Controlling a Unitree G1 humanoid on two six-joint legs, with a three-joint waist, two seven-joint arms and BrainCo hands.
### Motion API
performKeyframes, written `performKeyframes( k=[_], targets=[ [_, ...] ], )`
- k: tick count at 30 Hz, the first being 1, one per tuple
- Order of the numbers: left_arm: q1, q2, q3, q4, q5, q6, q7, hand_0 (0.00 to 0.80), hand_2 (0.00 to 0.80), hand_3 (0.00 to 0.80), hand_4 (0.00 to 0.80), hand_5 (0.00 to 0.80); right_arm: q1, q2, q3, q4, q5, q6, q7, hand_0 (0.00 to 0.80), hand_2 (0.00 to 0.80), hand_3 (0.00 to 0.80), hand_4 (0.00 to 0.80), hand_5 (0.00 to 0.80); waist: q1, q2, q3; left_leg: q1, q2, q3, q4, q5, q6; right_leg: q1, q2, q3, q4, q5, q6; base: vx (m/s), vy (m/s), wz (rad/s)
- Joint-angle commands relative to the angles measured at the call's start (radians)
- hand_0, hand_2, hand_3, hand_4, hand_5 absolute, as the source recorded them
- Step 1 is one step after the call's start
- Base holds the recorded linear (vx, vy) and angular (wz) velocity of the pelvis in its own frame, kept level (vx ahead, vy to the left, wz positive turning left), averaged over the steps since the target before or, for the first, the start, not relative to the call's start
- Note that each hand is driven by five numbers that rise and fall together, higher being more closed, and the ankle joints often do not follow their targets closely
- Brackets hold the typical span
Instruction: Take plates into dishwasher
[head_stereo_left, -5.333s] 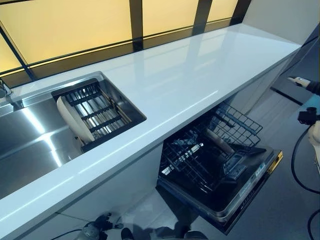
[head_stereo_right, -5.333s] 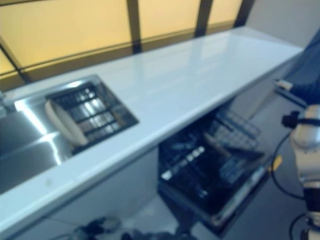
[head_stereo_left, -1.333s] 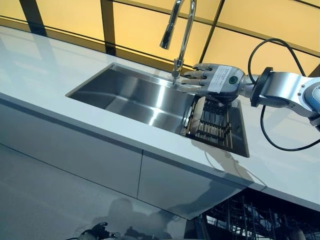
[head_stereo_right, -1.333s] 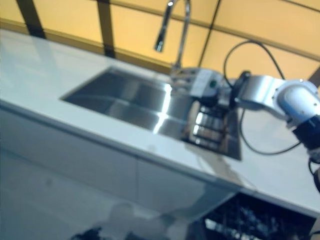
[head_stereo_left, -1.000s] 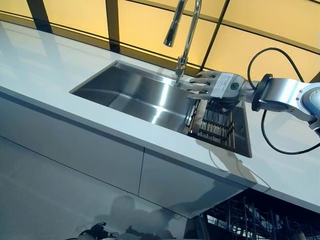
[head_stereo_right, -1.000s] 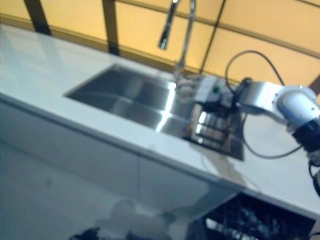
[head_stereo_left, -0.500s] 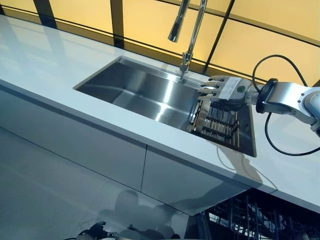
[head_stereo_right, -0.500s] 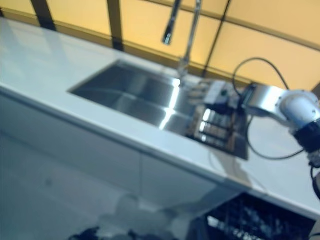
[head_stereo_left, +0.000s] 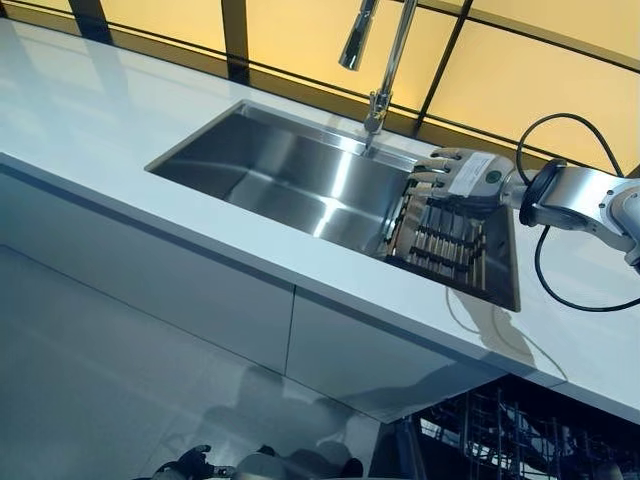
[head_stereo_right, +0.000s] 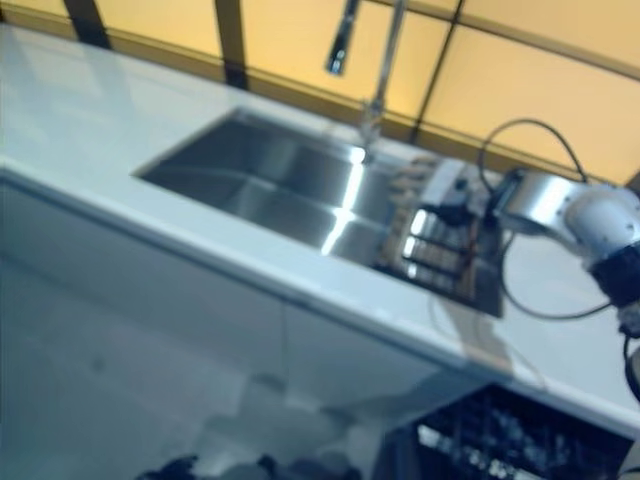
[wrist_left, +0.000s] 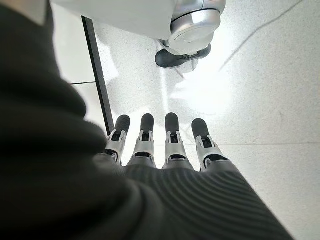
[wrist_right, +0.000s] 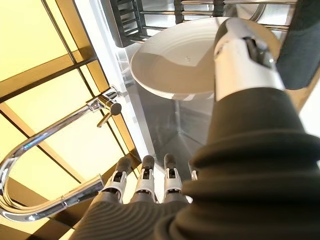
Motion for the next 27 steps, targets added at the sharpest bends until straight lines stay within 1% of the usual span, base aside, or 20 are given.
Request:
performKeyframes(
  k=[1,7,15,19,27],
  targets=[
    [-0.004,0.027,-0.054,-0.051,0.048,-0.026,-0.019,0.0,0.0,0.0,0.0,0.0,-0.089,-0.027,0.011,0.033,0.012,0.083,-0.04,0.0,0.0,0.0,0.0,0.0,0.041,-0.011,-0.004,-0.078,0.014,0.074,0.046,0.025,-0.008,0.054,0.044,0.001,0.047,-0.098,0.014,0.029,-0.033,0.01],
    [-0.003,0.032,-0.073,-0.063,0.055,-0.025,-0.031,0.0,0.0,0.0,0.0,0.0,-0.114,-0.032,0.018,0.058,0.003,0.093,-0.066,0.0,0.0,0.0,0.0,0.0,0.041,0.001,0.001,-0.086,0.019,0.067,0.037,0.038,-0.015,0.05,0.045,-0.007,0.05,-0.1,0.014,0.035,-0.018,0.1],
    [-0.012,0.03,-0.108,-0.042,0.077,-0.047,-0.037,0.0,0.0,0.0,0.0,0.0,-0.137,-0.022,0.028,0.068,-0.009,0.095,-0.081,0.0,0.0,0.0,0.0,0.0,0.039,0.004,0.005,-0.101,0.024,0.058,0.029,0.051,-0.021,0.036,0.048,-0.011,0.06,-0.107,0.01,0.041,-0.022,0.03],
    [-0.016,0.033,-0.113,-0.048,0.08,-0.048,-0.042,0.0,0.0,0.0,0.0,0.0,-0.143,-0.024,0.035,0.07,0.008,0.089,-0.077,0.0,0.0,0.0,0.0,0.0,0.04,0.007,0.008,-0.108,0.024,0.052,0.032,0.052,-0.021,0.03,0.048,-0.015,0.068,-0.111,0.009,0.041,-0.024,0.01],
    [-0.042,0.051,-0.12,-0.041,0.086,-0.052,-0.039,0.0,0.0,0.0,0.0,0.0,-0.135,-0.006,0.038,0.09,0.001,0.117,-0.09,0.0,0.0,0.0,0.0,0.0,0.047,0.023,0.044,-0.126,0.028,0.043,0.044,0.052,-0.022,0.009,0.043,-0.025,0.099,-0.122,0.003,-0.002,-0.05,0.04]
  ],
)
